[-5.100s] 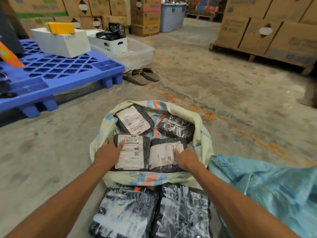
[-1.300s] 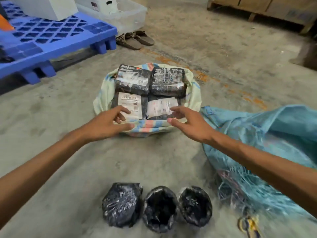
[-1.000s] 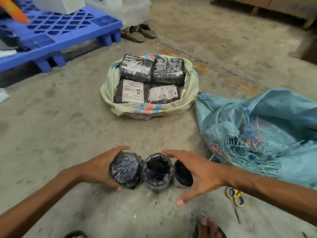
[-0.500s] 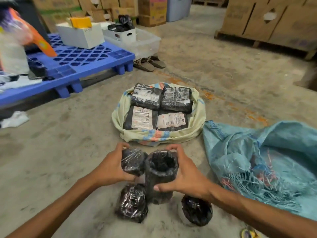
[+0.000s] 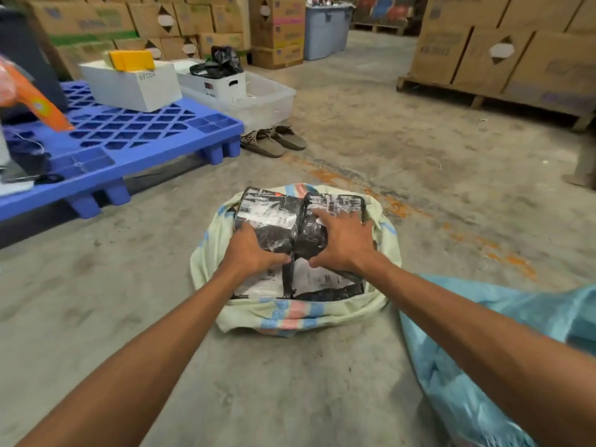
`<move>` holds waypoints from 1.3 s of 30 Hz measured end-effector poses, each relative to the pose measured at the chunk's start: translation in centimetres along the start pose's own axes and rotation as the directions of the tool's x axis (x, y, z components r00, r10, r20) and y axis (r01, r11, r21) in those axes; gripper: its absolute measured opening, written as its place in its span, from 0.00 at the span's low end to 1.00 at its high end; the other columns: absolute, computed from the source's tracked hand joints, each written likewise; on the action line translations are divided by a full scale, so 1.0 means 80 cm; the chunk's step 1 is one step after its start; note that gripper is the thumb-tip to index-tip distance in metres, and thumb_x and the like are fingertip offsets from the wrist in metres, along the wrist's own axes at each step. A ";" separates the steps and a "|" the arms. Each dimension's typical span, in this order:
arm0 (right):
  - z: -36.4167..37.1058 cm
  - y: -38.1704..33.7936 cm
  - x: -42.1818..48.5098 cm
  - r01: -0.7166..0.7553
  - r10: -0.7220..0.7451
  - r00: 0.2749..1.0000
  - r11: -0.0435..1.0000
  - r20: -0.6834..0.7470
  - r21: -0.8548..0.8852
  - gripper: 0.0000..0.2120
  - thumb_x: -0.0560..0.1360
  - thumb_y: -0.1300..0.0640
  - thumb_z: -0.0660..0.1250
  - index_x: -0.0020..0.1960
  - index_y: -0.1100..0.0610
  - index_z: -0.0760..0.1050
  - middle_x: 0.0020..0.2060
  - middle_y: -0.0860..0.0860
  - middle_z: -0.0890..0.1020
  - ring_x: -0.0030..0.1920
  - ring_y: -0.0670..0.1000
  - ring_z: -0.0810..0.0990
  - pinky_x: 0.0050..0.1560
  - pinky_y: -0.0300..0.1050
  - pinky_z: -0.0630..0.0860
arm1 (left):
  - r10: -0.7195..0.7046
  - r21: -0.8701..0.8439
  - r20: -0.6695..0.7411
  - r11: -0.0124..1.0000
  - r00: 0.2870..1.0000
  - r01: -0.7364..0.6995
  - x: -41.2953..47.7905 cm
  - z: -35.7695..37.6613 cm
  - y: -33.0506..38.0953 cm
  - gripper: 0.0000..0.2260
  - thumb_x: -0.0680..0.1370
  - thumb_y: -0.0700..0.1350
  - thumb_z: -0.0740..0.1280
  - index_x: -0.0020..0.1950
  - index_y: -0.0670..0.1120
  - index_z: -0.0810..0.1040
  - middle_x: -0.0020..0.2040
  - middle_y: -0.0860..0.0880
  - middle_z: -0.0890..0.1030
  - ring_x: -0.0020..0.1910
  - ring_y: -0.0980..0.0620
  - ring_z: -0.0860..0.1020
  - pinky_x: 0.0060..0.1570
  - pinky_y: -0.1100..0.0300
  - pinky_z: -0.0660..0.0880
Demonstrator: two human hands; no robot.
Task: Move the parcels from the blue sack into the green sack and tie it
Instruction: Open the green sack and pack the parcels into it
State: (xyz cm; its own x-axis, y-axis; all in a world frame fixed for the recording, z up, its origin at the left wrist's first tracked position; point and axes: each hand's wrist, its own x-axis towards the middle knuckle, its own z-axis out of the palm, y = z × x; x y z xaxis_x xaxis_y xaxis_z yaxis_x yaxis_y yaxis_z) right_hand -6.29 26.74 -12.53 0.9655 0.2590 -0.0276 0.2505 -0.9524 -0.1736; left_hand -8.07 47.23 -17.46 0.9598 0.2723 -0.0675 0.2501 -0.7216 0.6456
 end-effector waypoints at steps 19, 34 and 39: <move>0.019 0.066 -0.104 0.411 -0.406 0.911 0.908 -0.078 0.078 0.35 0.80 0.45 0.63 0.81 0.54 0.54 0.69 0.58 0.69 0.67 0.58 0.68 0.67 0.56 0.69 | 0.211 0.174 0.058 0.960 0.976 -0.218 -0.093 -0.021 -0.025 0.50 0.63 0.65 0.77 0.77 0.47 0.59 0.70 0.42 0.67 0.70 0.42 0.64 0.68 0.48 0.65; 0.064 0.076 -0.386 0.554 -0.513 0.702 0.829 0.494 0.074 0.64 0.55 0.30 0.78 0.79 0.41 0.45 0.69 0.51 0.63 0.66 0.57 0.70 0.63 0.55 0.75 | 0.066 0.345 0.570 0.886 0.819 -0.311 -0.383 0.004 -0.132 0.63 0.49 0.74 0.73 0.78 0.57 0.50 0.73 0.52 0.60 0.71 0.50 0.64 0.68 0.52 0.69; 0.084 0.082 -0.387 0.456 -0.485 0.777 0.873 0.401 0.171 0.48 0.61 0.39 0.74 0.75 0.41 0.54 0.61 0.48 0.68 0.58 0.55 0.76 0.54 0.55 0.79 | 0.133 0.390 0.471 0.855 0.872 -0.341 -0.391 0.030 -0.129 0.56 0.53 0.66 0.74 0.76 0.51 0.57 0.65 0.52 0.65 0.63 0.52 0.67 0.60 0.59 0.73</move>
State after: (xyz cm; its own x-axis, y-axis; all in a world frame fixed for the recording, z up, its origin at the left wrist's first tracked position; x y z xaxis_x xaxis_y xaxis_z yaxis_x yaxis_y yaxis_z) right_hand -35.01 13.56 -19.44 0.6004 0.7274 -0.3322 0.6470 -0.6860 -0.3328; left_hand -40.34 44.61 -23.86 0.9301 -0.1585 -0.3314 -0.0641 -0.9583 0.2784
